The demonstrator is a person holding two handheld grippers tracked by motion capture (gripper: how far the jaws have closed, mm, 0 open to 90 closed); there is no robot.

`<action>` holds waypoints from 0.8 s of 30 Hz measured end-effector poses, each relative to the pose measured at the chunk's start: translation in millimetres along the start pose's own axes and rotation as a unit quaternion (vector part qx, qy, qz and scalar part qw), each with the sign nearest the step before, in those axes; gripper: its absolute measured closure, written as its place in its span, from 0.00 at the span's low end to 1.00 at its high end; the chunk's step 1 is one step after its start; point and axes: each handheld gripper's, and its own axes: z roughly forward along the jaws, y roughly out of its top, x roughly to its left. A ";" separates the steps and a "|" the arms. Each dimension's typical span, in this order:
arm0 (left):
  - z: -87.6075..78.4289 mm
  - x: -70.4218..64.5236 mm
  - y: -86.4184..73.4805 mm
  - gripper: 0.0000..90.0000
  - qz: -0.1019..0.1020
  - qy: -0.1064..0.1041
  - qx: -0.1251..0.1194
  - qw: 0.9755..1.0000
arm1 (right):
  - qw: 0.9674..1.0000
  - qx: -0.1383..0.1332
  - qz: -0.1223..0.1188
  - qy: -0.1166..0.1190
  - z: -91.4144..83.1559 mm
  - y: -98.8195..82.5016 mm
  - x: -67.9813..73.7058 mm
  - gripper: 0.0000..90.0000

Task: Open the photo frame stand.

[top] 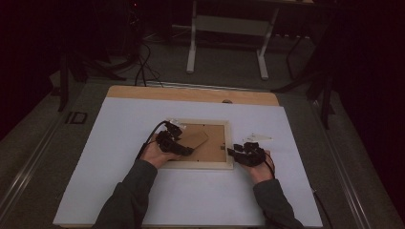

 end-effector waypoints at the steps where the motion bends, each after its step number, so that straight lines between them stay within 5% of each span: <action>1: -0.3 -1.0 -0.2 0.45 0.000 0.002 -0.002 1.000 | 1.000 0.001 0.003 -0.001 0.2 1.3 -0.3 0.65; 24: -7.8 -18.6 -7.7 0.45 0.043 0.043 -0.032 0.998 | 0.999 0.014 0.023 0.023 9.8 19.3 -6.1 0.50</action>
